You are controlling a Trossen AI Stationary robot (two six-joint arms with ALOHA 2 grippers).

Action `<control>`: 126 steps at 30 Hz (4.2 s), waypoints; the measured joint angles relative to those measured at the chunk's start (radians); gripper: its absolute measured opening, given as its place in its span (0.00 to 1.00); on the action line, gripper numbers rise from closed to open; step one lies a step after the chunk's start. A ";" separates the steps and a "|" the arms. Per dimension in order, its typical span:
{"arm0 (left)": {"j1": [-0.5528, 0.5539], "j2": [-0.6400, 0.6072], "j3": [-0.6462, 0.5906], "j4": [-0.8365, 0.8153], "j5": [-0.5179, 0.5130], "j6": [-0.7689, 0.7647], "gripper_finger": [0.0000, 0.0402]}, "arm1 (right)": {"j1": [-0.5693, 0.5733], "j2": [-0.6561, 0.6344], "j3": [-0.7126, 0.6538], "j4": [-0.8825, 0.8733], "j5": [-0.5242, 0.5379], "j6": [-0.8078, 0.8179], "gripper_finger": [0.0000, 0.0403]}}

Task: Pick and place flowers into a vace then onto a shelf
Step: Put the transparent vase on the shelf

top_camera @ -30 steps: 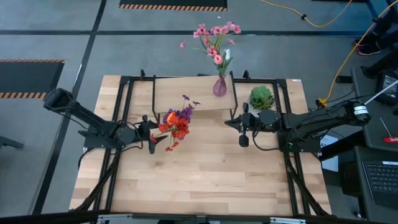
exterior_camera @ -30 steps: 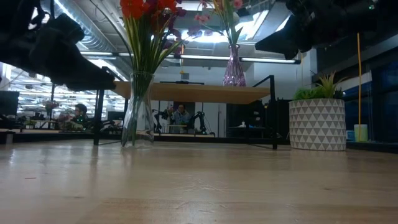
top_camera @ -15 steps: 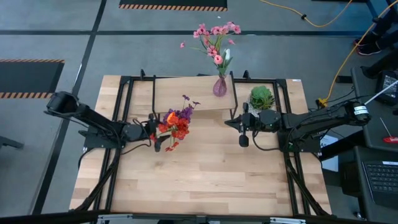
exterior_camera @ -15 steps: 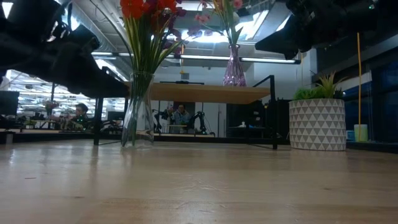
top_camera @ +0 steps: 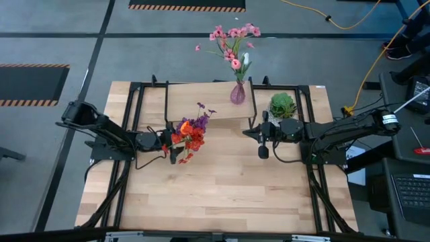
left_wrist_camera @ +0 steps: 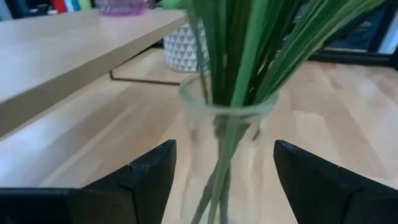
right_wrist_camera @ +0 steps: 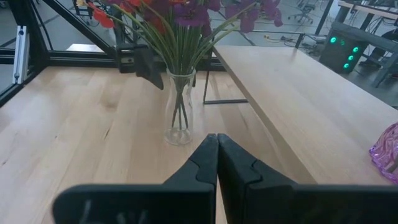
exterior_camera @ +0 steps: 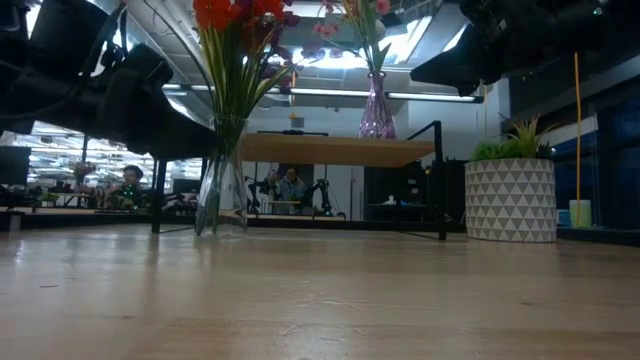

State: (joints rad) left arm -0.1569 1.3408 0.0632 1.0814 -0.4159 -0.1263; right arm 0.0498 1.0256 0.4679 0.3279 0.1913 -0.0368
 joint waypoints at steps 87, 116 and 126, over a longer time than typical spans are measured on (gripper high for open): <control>0.121 -0.609 0.531 -1.054 -0.029 0.132 0.43 | 0.000 0.000 0.000 -0.019 0.000 0.002 0.02; 0.698 -0.278 0.725 -1.002 0.527 0.213 0.43 | 0.000 0.000 0.000 -0.017 0.000 0.002 0.02; 0.754 -0.208 0.725 -0.961 0.569 0.230 0.43 | 0.000 0.000 0.000 -0.028 0.000 0.002 0.02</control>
State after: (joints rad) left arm 0.5972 1.1331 0.7887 0.1207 0.1528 0.1036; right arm 0.0502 1.0256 0.4679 0.3000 0.1913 -0.0345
